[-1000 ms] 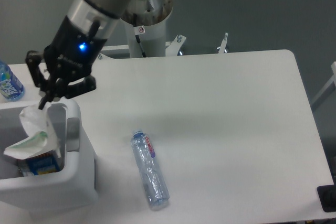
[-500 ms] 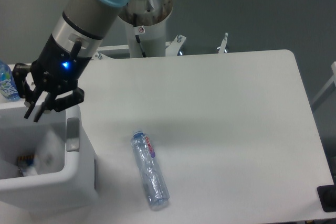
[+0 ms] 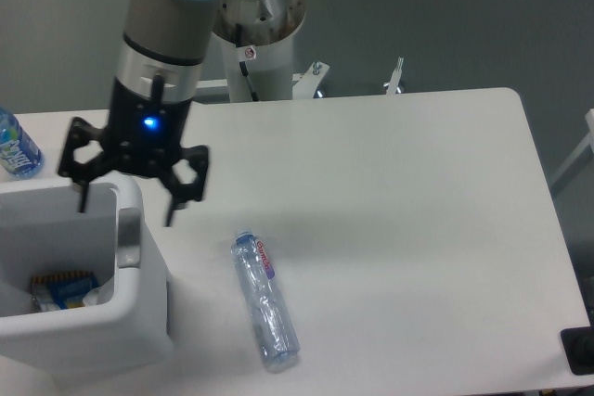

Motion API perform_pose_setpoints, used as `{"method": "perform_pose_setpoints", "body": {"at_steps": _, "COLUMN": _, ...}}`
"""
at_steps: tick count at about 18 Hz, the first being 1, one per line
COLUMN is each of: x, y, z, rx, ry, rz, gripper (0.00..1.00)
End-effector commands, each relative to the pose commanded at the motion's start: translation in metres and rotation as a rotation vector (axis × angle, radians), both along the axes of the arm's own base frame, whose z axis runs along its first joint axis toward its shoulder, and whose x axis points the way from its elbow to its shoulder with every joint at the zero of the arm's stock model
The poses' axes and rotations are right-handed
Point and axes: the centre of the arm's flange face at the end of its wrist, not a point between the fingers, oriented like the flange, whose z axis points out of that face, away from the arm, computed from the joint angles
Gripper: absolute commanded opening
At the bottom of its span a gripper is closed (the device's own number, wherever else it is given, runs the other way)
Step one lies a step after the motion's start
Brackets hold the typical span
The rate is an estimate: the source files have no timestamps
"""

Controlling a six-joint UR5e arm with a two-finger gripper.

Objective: Place the trash in the trash can
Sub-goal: 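Move the gripper over the clear water bottle and lower it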

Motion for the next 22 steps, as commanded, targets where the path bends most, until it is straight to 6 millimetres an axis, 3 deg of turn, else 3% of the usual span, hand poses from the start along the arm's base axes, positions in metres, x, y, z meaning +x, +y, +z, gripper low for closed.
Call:
{"method": "perform_pose_setpoints", "body": {"at_steps": 3, "x": -0.042, "y": -0.013, "z": -0.006, "rx": -0.004, "ry": -0.003, "rz": 0.063, "gripper": 1.0}}
{"method": "perform_pose_setpoints", "body": {"at_steps": 8, "x": -0.085, "y": -0.008, "z": -0.049, "rx": -0.041, "ry": -0.034, "rz": 0.097, "gripper": 1.0}}
{"method": "perform_pose_setpoints", "body": {"at_steps": 16, "x": -0.127, "y": 0.024, "z": -0.148, "rx": -0.131, "ry": -0.083, "rz": 0.065, "gripper": 1.0}}
{"method": "perform_pose_setpoints", "body": {"at_steps": 22, "x": -0.141, "y": 0.034, "z": -0.213, "rx": -0.222, "ry": -0.119, "rz": 0.074, "gripper": 1.0}}
